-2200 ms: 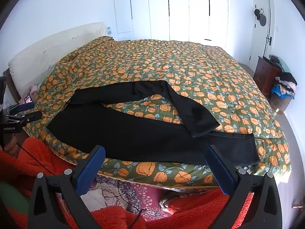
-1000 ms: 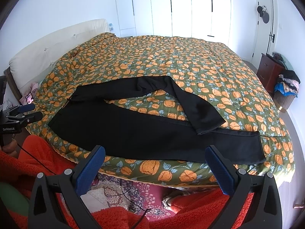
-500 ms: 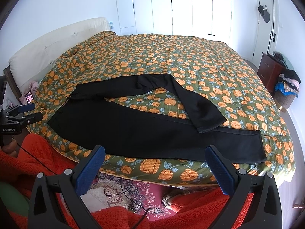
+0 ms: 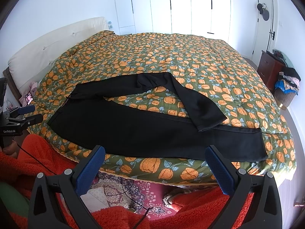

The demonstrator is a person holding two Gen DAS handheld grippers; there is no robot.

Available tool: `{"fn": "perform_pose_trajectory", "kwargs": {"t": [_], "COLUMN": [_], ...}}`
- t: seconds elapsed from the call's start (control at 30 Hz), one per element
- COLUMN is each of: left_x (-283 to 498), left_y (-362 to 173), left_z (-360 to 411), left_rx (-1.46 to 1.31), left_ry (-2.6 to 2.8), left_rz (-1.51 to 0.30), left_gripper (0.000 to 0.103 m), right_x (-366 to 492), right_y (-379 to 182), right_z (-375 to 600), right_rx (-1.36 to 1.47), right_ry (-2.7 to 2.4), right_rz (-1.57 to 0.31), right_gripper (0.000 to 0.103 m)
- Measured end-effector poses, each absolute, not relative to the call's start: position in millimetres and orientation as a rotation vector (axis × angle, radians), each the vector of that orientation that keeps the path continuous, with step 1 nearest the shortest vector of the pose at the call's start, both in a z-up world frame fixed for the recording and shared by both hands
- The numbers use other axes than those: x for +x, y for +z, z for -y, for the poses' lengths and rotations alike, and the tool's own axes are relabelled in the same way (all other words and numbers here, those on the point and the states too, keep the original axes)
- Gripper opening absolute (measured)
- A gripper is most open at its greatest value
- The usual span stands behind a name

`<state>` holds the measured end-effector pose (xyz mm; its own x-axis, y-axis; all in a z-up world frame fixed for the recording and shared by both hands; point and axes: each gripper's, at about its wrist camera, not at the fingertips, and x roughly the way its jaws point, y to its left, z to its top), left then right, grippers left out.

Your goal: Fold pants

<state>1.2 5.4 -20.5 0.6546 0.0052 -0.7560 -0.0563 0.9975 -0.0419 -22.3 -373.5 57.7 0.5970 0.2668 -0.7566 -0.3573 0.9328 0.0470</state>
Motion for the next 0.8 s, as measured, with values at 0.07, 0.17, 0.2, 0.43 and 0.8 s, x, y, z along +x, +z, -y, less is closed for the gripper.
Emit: {"fn": "perform_pose_trajectory", "kwargs": {"t": [0.07, 0.17, 0.2, 0.43, 0.8], "left_x": [1.2, 1.3, 1.2, 1.7, 1.3], "left_y": [-20.5, -20.2, -20.5, -20.1, -23.2], "left_z": [-5.2, -5.2, -5.1, -5.0, -2.6], "left_rx": [-0.064, -0.064, -0.064, -0.063, -0.059], "left_ry": [0.035, 0.035, 0.034, 0.036, 0.035], "left_rz": [-0.857, -0.856, -0.856, -0.856, -0.855], "left_gripper": [0.102, 0.102, 0.102, 0.102, 0.102], "right_x": [-22.5, -22.3, -21.9, -21.7, -21.1], "right_y": [57.6, 57.6, 57.6, 57.7, 54.5], "right_z": [373.6, 373.6, 373.8, 374.2, 374.8], "right_rx": [-0.113, -0.114, -0.113, -0.113, -0.112], "right_ry": [0.363, 0.363, 0.363, 0.364, 0.364], "right_rz": [-0.857, -0.857, -0.858, -0.857, -0.861], "right_gripper": [0.103, 0.103, 0.103, 0.103, 0.103]}}
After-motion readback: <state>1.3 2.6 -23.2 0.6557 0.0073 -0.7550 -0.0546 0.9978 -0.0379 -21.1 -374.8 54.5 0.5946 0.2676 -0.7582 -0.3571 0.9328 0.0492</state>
